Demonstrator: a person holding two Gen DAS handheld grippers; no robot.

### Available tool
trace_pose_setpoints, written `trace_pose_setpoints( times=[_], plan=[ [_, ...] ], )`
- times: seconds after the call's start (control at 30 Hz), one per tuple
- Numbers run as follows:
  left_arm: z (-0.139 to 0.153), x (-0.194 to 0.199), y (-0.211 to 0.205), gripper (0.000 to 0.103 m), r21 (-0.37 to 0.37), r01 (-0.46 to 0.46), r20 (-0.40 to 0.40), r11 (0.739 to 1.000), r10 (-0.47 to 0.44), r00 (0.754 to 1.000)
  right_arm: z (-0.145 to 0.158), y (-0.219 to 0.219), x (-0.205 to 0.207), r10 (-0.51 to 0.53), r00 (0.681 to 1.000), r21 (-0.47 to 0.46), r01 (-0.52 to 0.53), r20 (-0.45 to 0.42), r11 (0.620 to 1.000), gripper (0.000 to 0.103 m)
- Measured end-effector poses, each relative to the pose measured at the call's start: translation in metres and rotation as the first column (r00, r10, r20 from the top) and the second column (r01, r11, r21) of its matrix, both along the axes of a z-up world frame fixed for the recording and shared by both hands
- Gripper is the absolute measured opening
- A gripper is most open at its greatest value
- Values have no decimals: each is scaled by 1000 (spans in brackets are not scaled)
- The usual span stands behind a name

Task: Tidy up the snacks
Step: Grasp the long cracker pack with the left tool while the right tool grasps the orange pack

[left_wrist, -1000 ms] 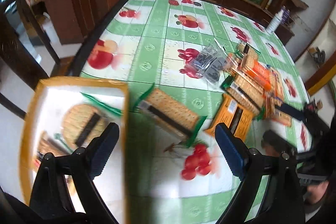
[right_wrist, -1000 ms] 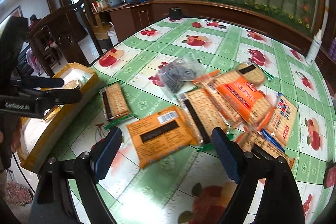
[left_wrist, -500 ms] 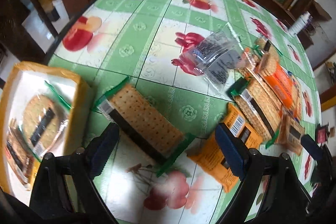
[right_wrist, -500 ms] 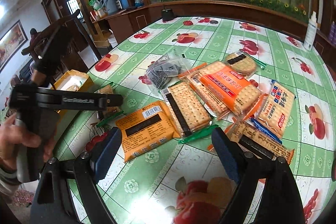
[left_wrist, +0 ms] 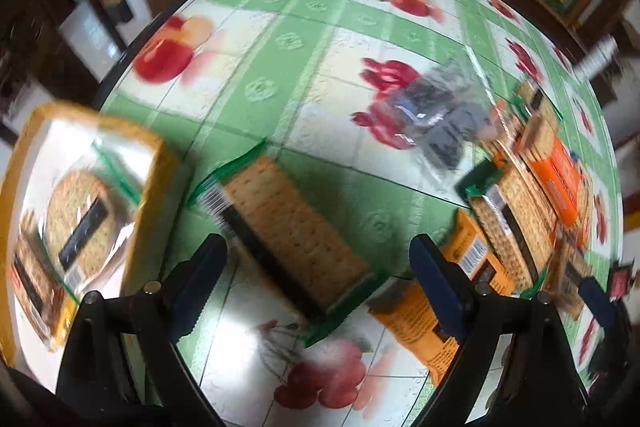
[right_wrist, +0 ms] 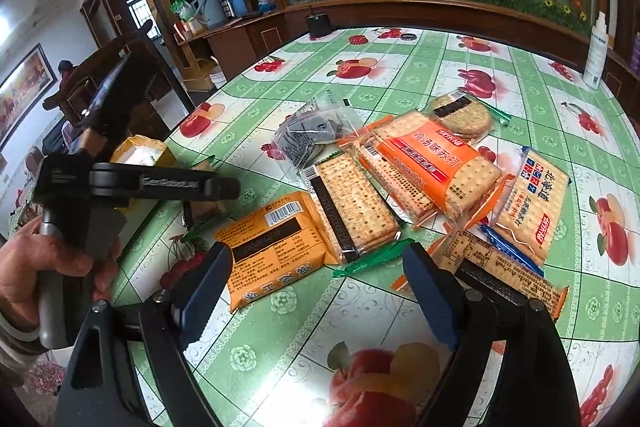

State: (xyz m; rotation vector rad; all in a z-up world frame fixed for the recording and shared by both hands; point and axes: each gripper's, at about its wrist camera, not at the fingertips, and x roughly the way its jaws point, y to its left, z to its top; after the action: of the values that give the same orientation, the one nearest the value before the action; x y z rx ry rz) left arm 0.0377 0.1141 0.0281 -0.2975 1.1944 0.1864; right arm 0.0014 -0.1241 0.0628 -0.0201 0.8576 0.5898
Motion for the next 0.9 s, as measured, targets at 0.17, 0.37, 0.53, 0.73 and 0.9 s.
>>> trace_pose_setpoints(
  times=[0.17,0.37,0.53,0.73,0.9],
  plan=[
    [-8,2,1,93,12,-43,-19,999,43,999,-1,-2,4,-1,1000,28,1,-5,1000,87],
    [-16,8,-10,87,-34,16,-16,999,-16,1000,-3,-2,5,21,1000,30,-21,-6,999,87],
    [-12,7,-18,59,-26,100,0,995,-100,995,-5,-3,5,14,1000,11,-14,-25,1000,87],
    [-10,6,-9,54,-73,123,11,990,-123,992,-18,11,10,16,992,17,-14,-126,1000,87],
    [-3,7,-4,53,-57,151,30,987,-149,988,-27,25,13,-17,983,31,23,-185,999,87]
  ],
)
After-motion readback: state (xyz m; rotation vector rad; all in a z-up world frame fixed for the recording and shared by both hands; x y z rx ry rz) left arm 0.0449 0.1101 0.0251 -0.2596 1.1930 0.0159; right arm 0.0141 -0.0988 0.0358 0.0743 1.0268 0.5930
